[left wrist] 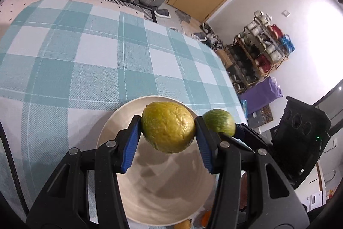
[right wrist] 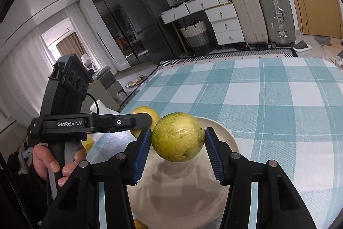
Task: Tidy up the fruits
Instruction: 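Carry both fruits onto the cream plate and open both tools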
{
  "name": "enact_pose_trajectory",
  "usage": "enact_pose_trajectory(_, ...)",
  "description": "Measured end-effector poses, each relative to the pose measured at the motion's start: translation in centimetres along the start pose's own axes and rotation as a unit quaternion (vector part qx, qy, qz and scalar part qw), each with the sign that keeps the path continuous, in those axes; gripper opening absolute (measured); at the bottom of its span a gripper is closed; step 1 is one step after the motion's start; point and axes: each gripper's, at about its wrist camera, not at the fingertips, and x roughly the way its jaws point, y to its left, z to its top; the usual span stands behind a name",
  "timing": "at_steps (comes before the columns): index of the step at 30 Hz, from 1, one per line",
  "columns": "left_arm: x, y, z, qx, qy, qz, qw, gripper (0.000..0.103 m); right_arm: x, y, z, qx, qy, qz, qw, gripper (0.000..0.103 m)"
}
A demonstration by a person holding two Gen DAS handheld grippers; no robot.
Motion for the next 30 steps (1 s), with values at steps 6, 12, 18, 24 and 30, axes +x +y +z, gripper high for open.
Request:
enact_pose_trajectory(6,2.5,0.2,-0.4,-0.001,0.020,0.009,0.9998,0.047,2.7,-0.9,-0.5,0.001,0.029,-0.018,0.999,0.052)
enact_pose_trajectory(12,4.2,0.2,-0.9,0.002,0.032,0.016,0.9994,0.047,4.0,-1.4,-1.1,0.000,0.045,-0.035,0.998,0.052)
enact_pose_trajectory(18,5.0,0.1,-0.9,-0.005,0.038,0.040,0.9985,0.048,4.9,-1.8,-1.2,0.009,0.055,-0.041,0.998,0.053)
enact_pose_trajectory(24,3.2,-1.0,-0.9,0.008,0.019,0.051,0.9985,0.056,4.1,-1.8,-1.0,0.014,0.038,-0.040,0.998,0.063)
enact_pose_trajectory(30,0.2,-2.0,-2.0,0.029,-0.008,0.101,0.9945,0.066,1.3,-1.3,-1.0,0.015,0.005,-0.049,0.999,0.077)
